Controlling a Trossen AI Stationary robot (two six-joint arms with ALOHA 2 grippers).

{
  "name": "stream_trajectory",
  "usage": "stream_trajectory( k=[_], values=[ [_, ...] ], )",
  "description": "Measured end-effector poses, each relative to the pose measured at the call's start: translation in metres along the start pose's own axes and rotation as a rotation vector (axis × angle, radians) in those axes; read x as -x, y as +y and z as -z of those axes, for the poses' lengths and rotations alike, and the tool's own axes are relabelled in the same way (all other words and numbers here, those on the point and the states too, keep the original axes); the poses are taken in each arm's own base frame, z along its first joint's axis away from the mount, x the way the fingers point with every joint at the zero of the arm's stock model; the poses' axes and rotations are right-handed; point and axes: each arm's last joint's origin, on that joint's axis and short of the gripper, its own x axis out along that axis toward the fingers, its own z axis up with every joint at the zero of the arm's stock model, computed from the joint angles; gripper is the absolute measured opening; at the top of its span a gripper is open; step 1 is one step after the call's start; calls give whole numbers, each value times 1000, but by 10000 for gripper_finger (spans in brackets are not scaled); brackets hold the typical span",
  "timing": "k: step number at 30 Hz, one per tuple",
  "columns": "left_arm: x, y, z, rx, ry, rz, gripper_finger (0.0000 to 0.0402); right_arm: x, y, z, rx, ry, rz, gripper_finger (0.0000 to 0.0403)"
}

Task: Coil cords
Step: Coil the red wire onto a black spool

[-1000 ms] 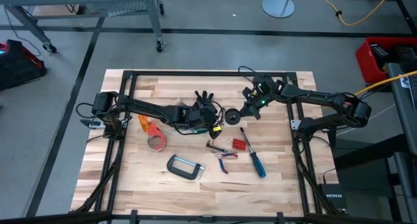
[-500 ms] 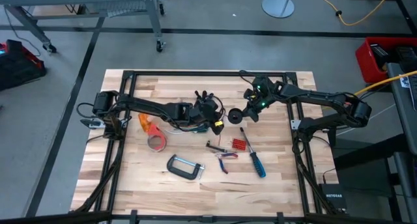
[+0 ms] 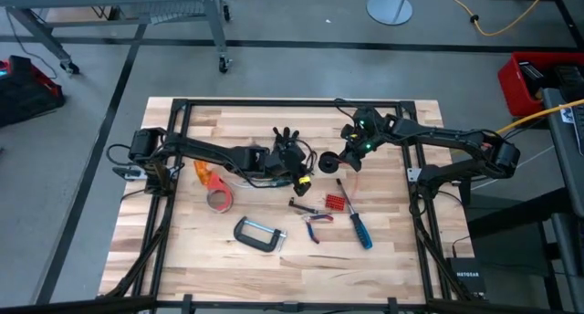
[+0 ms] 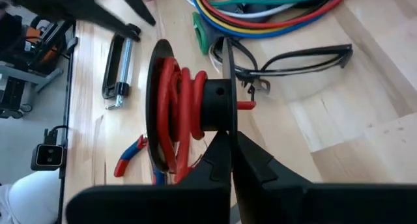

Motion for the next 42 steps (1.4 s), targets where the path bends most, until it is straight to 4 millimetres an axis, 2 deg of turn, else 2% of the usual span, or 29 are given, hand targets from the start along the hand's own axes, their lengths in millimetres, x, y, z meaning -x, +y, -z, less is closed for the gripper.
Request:
stream_trajectory(
  k=[8, 12, 19, 25, 30, 36, 42],
  values=[
    [1, -10, 12, -21, 44, 7, 76, 0, 0, -2, 12, -17, -5, 1],
    [-2, -19, 21, 40, 51, 20, 73, 0, 1, -4, 22, -32, -4, 1],
    [-28, -38, 48, 93, 22, 24, 73, 1, 3, -14, 42, -124, -13, 1],
    [-49, -52, 48, 137, -160, 135, 74, 3, 5, -23, 63, -201, -31, 1],
    [-59, -57, 45, 132, -290, 204, 78, 5, 8, -31, 89, -276, -51, 1],
    [-70, -56, 55, 105, -295, 177, 91, 8, 12, -39, 113, -342, -98, 1],
    [-71, -54, 55, 24, -335, 89, 101, 9, 16, -42, 128, -357, -158, 1]
  ],
)
